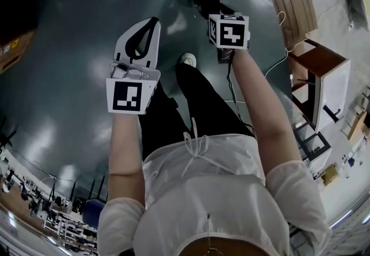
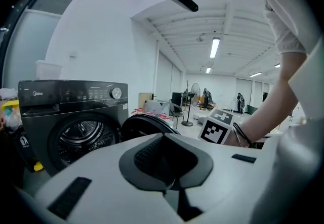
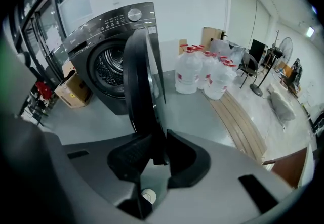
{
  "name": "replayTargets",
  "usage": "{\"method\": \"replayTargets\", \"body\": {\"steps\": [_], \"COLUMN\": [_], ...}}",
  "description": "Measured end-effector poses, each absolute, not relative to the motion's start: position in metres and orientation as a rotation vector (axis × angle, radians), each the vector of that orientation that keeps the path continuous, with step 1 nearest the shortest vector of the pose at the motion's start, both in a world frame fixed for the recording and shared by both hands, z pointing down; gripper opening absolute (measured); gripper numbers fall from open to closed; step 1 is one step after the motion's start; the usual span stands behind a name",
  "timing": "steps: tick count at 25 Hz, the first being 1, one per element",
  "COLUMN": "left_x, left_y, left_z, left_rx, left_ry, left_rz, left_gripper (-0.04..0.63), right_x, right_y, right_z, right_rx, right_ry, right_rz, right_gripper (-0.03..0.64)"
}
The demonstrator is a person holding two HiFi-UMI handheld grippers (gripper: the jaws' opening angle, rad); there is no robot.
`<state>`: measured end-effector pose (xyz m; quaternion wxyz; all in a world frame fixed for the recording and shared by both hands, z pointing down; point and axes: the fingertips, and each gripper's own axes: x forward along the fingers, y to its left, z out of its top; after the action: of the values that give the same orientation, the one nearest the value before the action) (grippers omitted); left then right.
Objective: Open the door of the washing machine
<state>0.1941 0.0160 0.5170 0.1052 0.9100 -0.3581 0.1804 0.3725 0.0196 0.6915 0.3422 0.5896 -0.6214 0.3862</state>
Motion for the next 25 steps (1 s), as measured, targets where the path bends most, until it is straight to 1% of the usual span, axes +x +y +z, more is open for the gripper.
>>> {"method": "replayTargets", "body": {"steps": [7, 13, 19, 21, 23, 25], "left_x": [0.228, 0.250, 0.260, 0.257, 0.252, 0.243], "left_y": [0.001, 0.000, 0.003, 0.005, 0.009, 0.013], "left_z": [0.520, 0.522, 0.511, 0.504, 0.494, 0.482], "left_rx": [2.682, 2.680, 2.680, 2.674, 2.673, 2.676], "left_ry": [-1.035, -1.012, -0.999, -1.003, -1.018, -1.046], "left_rz": [0.529, 0.533, 0.511, 0.500, 0.483, 0.479], "left_gripper": [0.021, 0.021, 0.021, 0.021, 0.021, 0.021], "right_x": [0.423, 0.449, 0.455, 0.458, 0.457, 0.448], "right_y": [0.009, 0.005, 0.007, 0.009, 0.011, 0.009], "right_z": [0.691, 0.689, 0.687, 0.676, 0.660, 0.639], "right_rx": [1.577, 1.551, 1.481, 1.504, 1.548, 1.569], "right_ry": [-1.595, -1.609, -1.591, -1.562, -1.562, -1.610], "right_rz": [1.015, 0.971, 0.940, 0.914, 0.863, 0.808], "right_gripper": [0.081, 0.080, 0.067, 0.070, 0.050, 0.047]}}
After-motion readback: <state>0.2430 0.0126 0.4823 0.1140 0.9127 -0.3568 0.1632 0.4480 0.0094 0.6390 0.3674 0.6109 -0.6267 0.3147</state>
